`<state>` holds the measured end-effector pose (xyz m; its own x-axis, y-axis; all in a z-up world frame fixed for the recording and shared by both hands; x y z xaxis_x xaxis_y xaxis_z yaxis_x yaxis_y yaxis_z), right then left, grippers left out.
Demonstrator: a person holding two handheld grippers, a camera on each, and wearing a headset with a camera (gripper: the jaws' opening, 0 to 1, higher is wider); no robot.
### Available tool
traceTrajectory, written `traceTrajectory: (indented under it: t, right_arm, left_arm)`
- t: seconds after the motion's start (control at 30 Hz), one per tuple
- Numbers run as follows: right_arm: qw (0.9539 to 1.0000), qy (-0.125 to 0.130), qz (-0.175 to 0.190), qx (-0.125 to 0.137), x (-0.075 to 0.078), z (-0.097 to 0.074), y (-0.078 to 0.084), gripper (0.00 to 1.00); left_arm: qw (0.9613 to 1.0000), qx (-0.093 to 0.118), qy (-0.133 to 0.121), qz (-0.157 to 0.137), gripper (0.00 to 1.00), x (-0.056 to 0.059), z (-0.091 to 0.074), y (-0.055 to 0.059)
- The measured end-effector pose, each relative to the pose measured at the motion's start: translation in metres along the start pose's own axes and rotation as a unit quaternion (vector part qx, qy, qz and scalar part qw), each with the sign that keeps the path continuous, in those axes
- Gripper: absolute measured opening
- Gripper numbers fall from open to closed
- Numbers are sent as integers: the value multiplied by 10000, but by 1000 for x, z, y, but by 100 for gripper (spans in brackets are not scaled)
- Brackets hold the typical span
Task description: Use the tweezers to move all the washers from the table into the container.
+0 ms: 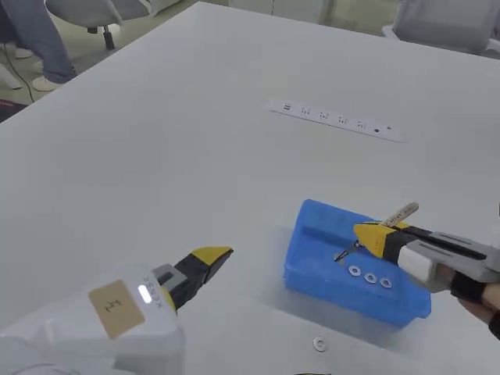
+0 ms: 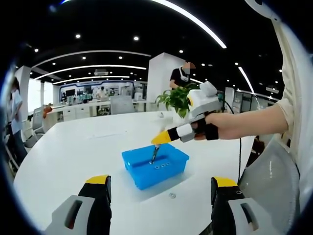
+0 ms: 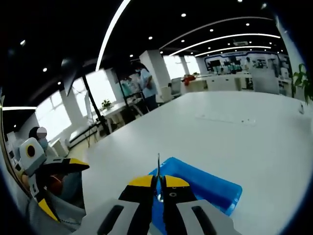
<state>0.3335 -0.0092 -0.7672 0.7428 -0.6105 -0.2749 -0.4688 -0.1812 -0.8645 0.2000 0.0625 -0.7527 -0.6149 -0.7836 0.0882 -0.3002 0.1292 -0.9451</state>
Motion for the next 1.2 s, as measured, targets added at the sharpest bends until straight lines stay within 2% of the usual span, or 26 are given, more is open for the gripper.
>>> traceTrajectory:
  t: [0.2, 0.3, 0.4, 0.57, 0.87, 1.03, 1.2]
  right_arm:
    - [9999, 42, 12, -152, 10, 11, 6, 2]
    - [9993, 92, 181, -308, 17, 17, 12, 2]
    - [9988, 165, 142, -434, 22, 21, 17, 2]
    - [9988, 149, 64, -455, 22, 26, 16, 2]
    - [9973, 208, -294, -644, 23, 30, 25, 3]
    - [9973, 173, -365, -608, 23, 29, 24, 4]
    - [9985, 122, -326, -432, 19, 25, 17, 4]
  left_arm:
    - [10000, -5, 3, -19, 85, 0, 0, 0]
    - [10000, -10, 3, -10, 85, -1, 0, 0]
    - [10000, -27, 24, 4, 85, 0, 1, 0]
    - [10000, -24, 15, -20, 85, -1, 0, 0]
    - [10000, -52, 37, 7, 85, 0, 1, 1]
    - [10000, -40, 21, 0, 85, -1, 1, 1]
    - [10000, -29, 11, -12, 85, -1, 1, 1]
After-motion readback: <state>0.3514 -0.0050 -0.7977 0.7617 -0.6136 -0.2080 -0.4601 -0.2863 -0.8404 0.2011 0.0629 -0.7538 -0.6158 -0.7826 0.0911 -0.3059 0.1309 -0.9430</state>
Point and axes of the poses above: the centre of the closed fingertips' face, and the gripper's own axes: z roughly forward along the fingers, x roughly to its right, y roughly out of its underside, the point moved 2 cm from there along -z, roughly backward along the fingers, and after that the axes turned 5 degrees about y, right-handed, at the moved point
